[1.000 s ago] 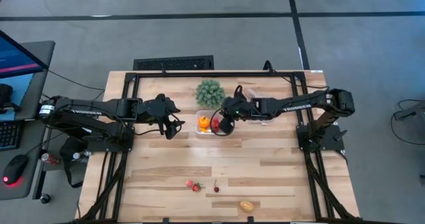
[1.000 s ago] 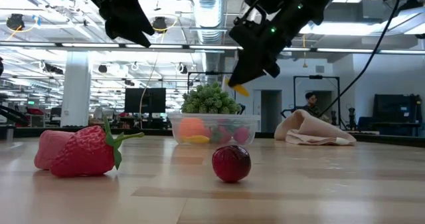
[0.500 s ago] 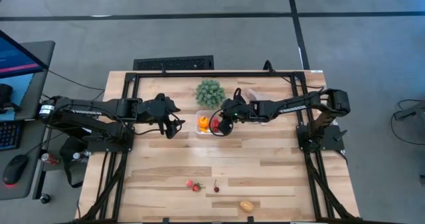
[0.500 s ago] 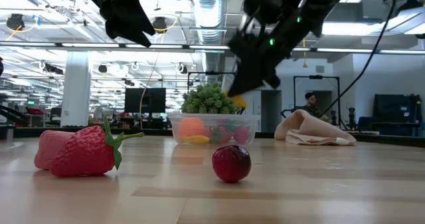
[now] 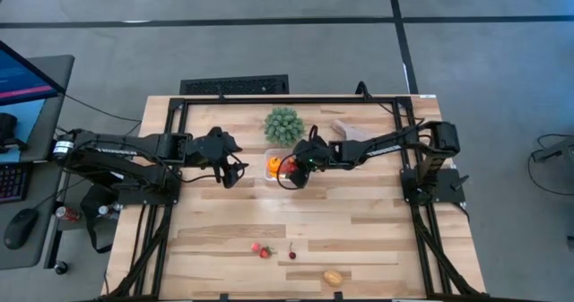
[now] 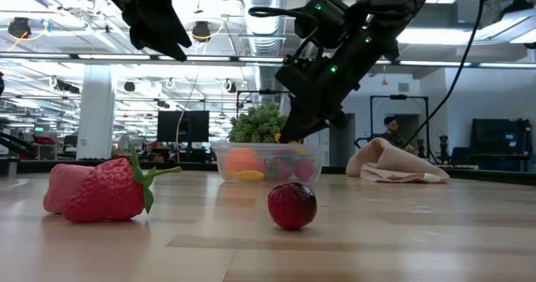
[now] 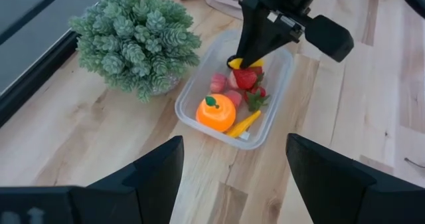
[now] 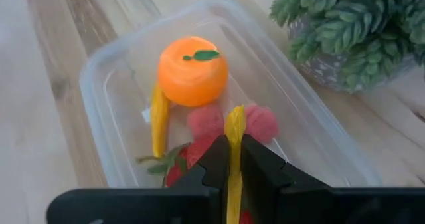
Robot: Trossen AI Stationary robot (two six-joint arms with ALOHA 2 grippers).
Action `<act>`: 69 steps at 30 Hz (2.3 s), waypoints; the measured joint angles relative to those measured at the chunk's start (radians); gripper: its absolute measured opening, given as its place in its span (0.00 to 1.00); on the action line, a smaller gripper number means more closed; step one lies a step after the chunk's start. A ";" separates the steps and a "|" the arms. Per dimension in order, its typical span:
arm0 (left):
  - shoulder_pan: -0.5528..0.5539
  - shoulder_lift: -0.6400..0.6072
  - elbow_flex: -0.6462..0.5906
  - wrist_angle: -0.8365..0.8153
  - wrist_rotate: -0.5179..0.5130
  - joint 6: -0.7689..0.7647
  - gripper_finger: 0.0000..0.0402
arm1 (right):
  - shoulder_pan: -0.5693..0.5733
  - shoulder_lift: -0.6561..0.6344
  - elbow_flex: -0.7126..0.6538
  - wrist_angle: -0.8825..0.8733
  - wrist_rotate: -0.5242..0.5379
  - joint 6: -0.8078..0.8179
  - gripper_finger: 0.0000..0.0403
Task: Pick and placing Produce into tupperware
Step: Put the yellow corn into the transparent container, then put the pink peach into the transparent container
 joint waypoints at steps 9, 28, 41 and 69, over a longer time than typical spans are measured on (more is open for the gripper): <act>0.000 0.000 0.000 0.000 -0.023 0.003 0.64 | -0.002 -0.003 0.000 -0.021 -0.022 -0.009 0.12; 0.001 0.000 0.000 0.000 0.058 0.011 0.64 | 0.016 -0.284 0.000 -0.068 -0.018 -0.077 0.44; -0.130 0.000 0.000 0.122 0.248 0.102 0.64 | 0.235 -0.587 0.000 -0.366 -0.019 0.002 0.42; -0.529 0.132 -0.380 0.662 0.273 -0.087 0.64 | 0.985 -0.605 0.000 -1.003 0.303 0.839 0.33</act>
